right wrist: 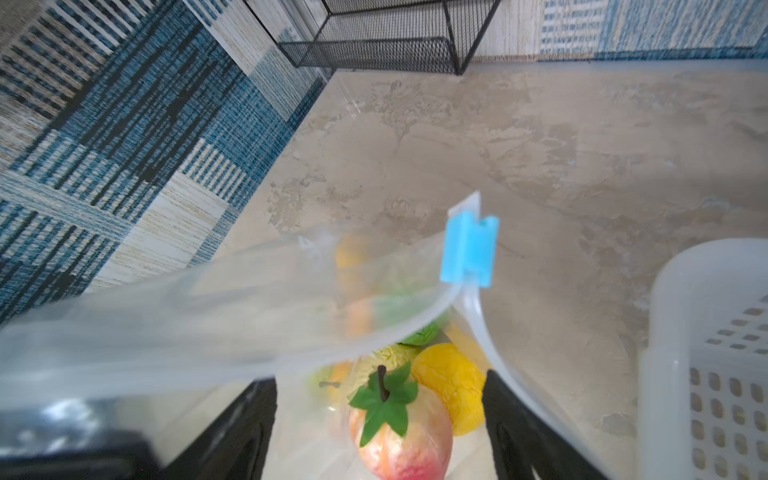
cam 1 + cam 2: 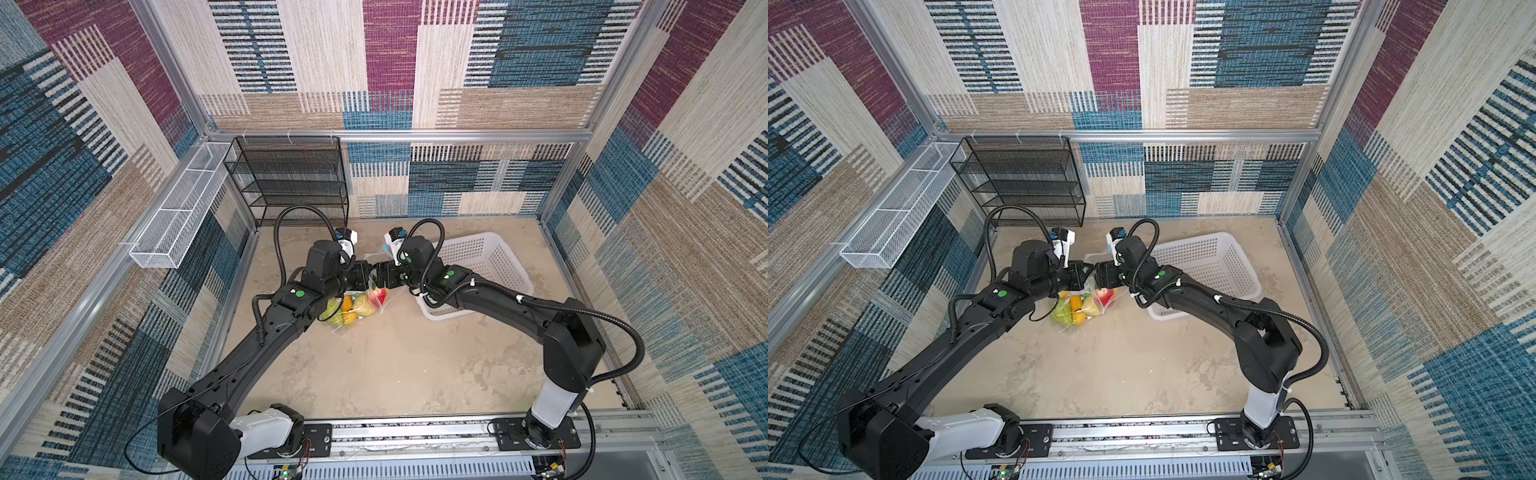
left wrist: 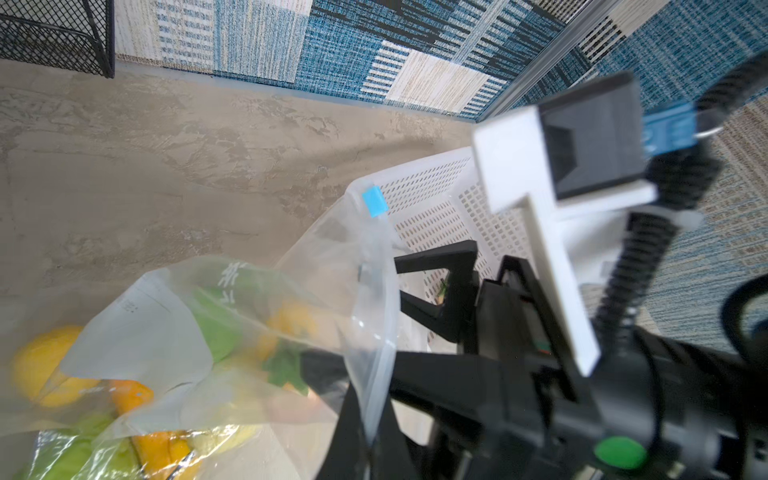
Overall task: Place the food in the zip-top bag and seal the zipper
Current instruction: 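Open the right gripper to drop the strawberry into the bag, then move the right gripper back over the basket to the last strawberry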
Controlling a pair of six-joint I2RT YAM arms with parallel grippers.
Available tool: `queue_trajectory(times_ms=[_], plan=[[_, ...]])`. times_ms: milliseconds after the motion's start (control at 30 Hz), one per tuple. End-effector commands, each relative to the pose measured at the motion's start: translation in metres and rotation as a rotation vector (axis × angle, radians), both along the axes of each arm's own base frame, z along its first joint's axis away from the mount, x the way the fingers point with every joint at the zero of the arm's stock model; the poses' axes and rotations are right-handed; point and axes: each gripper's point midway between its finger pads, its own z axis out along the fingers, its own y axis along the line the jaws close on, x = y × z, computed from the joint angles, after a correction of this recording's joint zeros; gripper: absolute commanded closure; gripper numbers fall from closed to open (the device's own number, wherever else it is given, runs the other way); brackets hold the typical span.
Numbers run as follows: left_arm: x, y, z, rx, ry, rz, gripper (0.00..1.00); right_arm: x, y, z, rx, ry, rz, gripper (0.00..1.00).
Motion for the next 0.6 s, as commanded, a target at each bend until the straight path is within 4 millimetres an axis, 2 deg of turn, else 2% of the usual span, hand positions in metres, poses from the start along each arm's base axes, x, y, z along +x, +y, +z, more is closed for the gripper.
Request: queue_trajectory(times_ms=[0,133,233,400,567], plan=[[0.002,0.002,0.005,0.007,-0.024,0.006,1.0,-0.004,-0.008,0.022,-0.013,-0.072,0.048,0.21],[0.002,0.001,0.004,0.006,-0.02,0.007,1.0,-0.002,-0.034,0.031,-0.067,-0.089,0.054,0.21],[0.002,0.001,0.003,0.006,-0.019,0.007,1.0,0.004,-0.064,0.03,-0.129,-0.081,0.029,0.21],[0.003,0.0,0.002,0.005,-0.014,0.004,1.0,0.016,-0.131,-0.009,-0.369,0.018,-0.076,0.18],[0.003,0.0,0.001,0.003,-0.014,0.003,1.0,0.015,-0.19,-0.053,-0.578,0.147,-0.187,0.17]])
